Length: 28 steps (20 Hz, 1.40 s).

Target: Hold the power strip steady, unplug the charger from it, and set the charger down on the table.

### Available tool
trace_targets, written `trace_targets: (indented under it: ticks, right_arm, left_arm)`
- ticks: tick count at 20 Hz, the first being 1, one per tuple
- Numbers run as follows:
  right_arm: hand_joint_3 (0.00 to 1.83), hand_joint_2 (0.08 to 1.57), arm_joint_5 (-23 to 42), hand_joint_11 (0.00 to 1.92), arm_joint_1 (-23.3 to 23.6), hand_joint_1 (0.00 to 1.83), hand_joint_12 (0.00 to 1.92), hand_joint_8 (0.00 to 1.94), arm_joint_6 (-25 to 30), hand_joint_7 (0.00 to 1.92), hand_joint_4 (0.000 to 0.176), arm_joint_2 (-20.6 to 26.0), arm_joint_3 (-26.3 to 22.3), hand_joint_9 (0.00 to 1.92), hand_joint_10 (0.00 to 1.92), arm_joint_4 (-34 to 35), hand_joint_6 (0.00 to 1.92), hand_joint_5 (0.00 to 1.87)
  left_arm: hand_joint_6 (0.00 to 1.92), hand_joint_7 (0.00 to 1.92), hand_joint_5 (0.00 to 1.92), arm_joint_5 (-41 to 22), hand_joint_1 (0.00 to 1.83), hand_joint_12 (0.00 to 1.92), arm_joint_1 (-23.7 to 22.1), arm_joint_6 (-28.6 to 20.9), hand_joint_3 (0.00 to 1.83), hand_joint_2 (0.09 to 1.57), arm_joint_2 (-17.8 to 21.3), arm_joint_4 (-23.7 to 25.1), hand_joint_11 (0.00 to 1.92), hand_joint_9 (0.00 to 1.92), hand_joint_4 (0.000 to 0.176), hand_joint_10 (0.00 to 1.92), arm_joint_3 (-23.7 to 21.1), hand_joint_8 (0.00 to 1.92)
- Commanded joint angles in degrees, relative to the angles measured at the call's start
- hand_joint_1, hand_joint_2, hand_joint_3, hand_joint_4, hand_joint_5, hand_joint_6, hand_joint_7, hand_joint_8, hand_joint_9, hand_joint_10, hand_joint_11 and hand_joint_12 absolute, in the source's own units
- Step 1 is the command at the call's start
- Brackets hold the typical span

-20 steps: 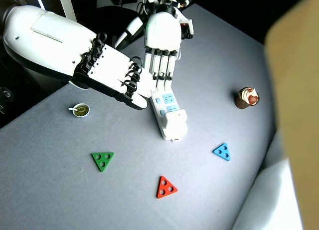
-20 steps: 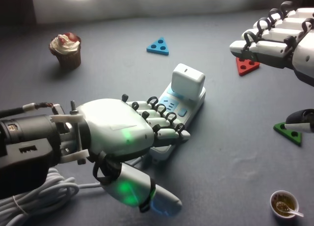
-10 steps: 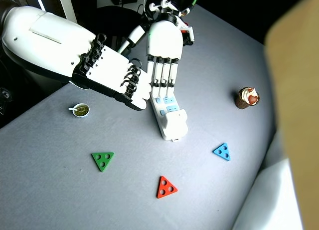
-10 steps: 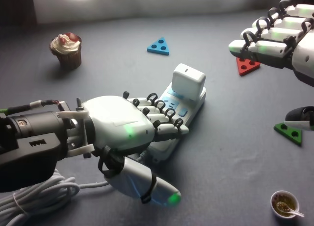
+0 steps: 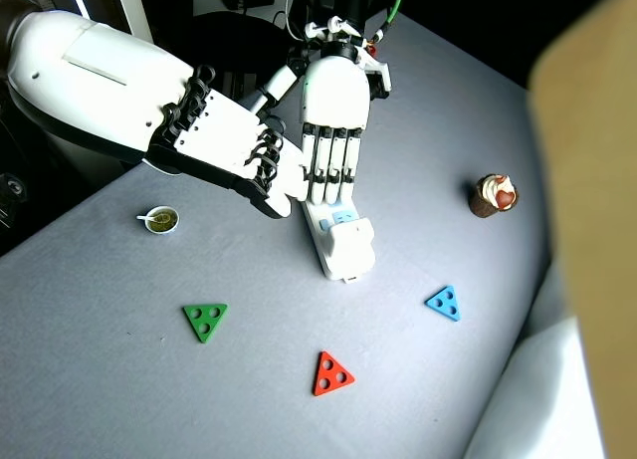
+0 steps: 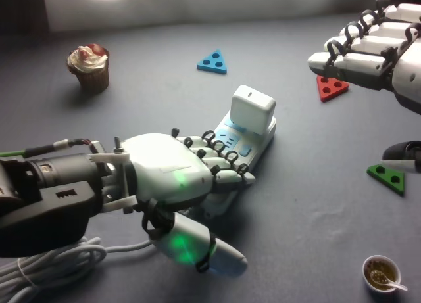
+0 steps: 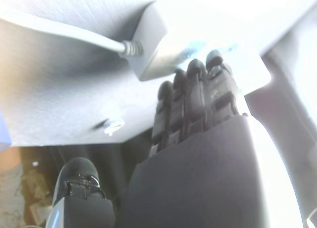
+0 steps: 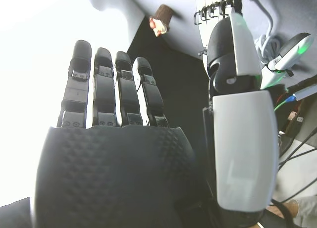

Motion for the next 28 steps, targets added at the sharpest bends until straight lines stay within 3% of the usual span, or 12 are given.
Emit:
trace_targets:
  ticks: [1, 4, 7, 9, 12, 14, 17, 19, 22, 28]
  right_arm:
    - [0.00, 1.08, 4.63, 0.00, 0.77, 0.99, 0.39, 0.00, -0.05, 0.10, 0.000, 0.46, -0.10, 0.10, 0.00, -0.85, 0.00, 0.11]
    - [0.00, 1.09, 6.16, 0.00, 0.70, 0.99, 0.43, 0.00, 0.16, 0.11, 0.000, -0.11, -0.51, 0.11, 0.00, 2.98, 0.00, 0.12]
    - [0.00, 1.08, 8.98, 0.01, -3.84, 0.97, 0.46, 0.00, 2.74, 0.10, 0.000, -1.99, -0.91, 0.10, 0.00, 3.70, 0.00, 0.13]
    - [0.01, 1.09, 12.32, 0.00, -4.91, 0.96, 0.46, 0.00, 6.34, 0.11, 0.000, -3.87, 0.91, 0.11, 0.00, 5.58, 0.00, 0.13]
    - [0.00, 1.09, 15.70, 0.01, -4.34, 0.91, 0.43, 0.01, 7.13, 0.14, 0.000, -6.63, 3.97, 0.14, 0.01, 11.18, 0.00, 0.12]
    - [0.00, 1.08, 16.68, 0.00, -4.37, 0.94, 0.45, 0.00, 10.17, 0.13, 0.000, -7.85, 5.18, 0.13, 0.00, 11.26, 0.00, 0.12]
    - [0.00, 1.09, 19.41, 0.00, -4.12, 0.95, 0.45, 0.00, 19.50, 0.11, 0.000, -9.88, 6.10, 0.13, 0.00, 12.37, 0.00, 0.12]
    - [0.00, 1.08, 20.14, 0.00, -3.08, 0.94, 0.48, 0.00, 22.86, 0.12, 0.000, -11.97, 6.71, 0.13, 0.00, 14.36, 0.00, 0.12]
    - [0.00, 1.07, 25.32, 0.00, -2.13, 0.95, 0.49, 0.00, 22.92, 0.13, 0.000, -16.71, 8.26, 0.13, 0.00, 19.90, 0.00, 0.13]
    - [0.00, 1.08, 36.12, 0.01, -2.64, 0.94, 0.49, 0.01, 30.05, 0.14, 0.000, -25.68, 12.51, 0.15, 0.01, 20.42, 0.00, 0.13]
  left_arm:
    - [0.00, 0.10, 0.10, -5.79, 0.00, 0.03, -0.39, -0.05, 0.00, 1.00, -0.49, -0.14, 0.05, 0.08, 0.000, 0.00, 0.13, 0.00]
    - [0.00, 0.09, 0.10, -5.72, 0.00, 0.03, -0.07, -0.05, 0.00, 1.00, -1.24, -0.14, 0.04, 0.07, 0.000, 0.00, 0.47, 0.00]
    - [0.00, 0.09, 0.12, -6.16, 0.00, 0.03, 0.92, -0.07, 0.00, 1.00, -1.83, -0.43, 0.04, 0.07, 0.000, 0.00, 0.52, 0.00]
    - [0.01, 0.11, 0.13, -6.09, 0.00, 0.03, 1.45, -0.07, 0.00, 1.00, -2.07, -0.53, 0.04, 0.08, 0.000, 0.01, 0.51, 0.01]
    - [0.00, 0.10, 0.12, -6.21, 0.00, 0.02, 2.06, -0.07, 0.00, 1.00, -2.23, -0.81, 0.03, 0.07, 0.000, 0.00, 0.57, 0.00]
    - [0.00, 0.11, 0.12, -6.39, 0.00, 0.02, 2.36, -0.07, 0.00, 1.00, -2.21, -0.90, 0.03, 0.08, 0.000, 0.00, 0.70, 0.00]
    - [0.00, 0.09, 0.10, -6.43, 0.00, 0.02, 2.76, -0.07, 0.00, 0.99, -2.02, -1.04, 0.03, 0.06, 0.000, 0.00, 0.79, 0.00]
    - [0.00, 0.09, 0.10, -6.43, 0.00, 0.02, 3.00, -0.08, 0.00, 1.00, -1.85, -1.22, 0.04, 0.07, 0.000, 0.00, 0.73, 0.00]
    - [0.01, 0.12, 0.13, -6.45, 0.00, 0.03, 3.06, -0.08, 0.00, 1.00, -1.80, -1.35, 0.06, 0.09, 0.000, 0.01, 0.71, 0.01]
    - [0.01, 0.13, 0.14, -6.15, 0.00, 0.03, 3.06, -0.09, 0.00, 1.01, -1.80, -1.86, 0.06, 0.10, 0.000, 0.01, 0.56, 0.01]
